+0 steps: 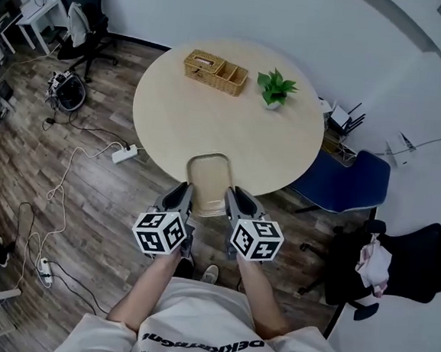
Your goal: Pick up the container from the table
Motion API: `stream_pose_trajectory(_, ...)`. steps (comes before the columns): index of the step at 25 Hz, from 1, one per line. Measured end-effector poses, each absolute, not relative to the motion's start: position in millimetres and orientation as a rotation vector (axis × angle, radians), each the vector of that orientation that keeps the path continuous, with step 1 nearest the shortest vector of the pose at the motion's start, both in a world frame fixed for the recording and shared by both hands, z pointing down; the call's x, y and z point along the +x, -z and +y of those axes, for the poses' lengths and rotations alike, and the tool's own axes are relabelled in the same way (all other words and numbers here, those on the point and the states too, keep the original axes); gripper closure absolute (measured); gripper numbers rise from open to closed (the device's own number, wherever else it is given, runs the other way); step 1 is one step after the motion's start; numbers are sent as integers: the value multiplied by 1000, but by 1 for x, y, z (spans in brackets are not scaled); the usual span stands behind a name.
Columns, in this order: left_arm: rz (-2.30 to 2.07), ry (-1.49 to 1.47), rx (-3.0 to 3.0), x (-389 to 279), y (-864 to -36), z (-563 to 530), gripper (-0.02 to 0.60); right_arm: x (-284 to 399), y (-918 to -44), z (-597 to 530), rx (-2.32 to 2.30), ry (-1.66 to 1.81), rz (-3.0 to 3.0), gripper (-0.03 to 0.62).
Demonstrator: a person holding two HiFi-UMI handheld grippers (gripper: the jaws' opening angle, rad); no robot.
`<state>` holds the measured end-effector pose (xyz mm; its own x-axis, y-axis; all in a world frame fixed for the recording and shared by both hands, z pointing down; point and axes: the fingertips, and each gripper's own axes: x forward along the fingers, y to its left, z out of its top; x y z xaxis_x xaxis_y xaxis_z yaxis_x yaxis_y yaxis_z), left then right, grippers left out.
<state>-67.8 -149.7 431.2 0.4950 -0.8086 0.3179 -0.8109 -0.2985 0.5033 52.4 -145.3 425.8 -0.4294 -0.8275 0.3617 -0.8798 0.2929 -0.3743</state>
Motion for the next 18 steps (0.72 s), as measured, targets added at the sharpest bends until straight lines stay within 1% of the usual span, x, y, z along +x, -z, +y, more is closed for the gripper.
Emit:
stream_pose_trajectory(8,-1366,36,2189,-69,-391,-128,515,51,-385,-124,1640,-694,-2507,502)
stream_pose_trajectory(18,-1418,51,2262,-62,-361,-109,515,59,-356,-106,1668,-584,-2552,500)
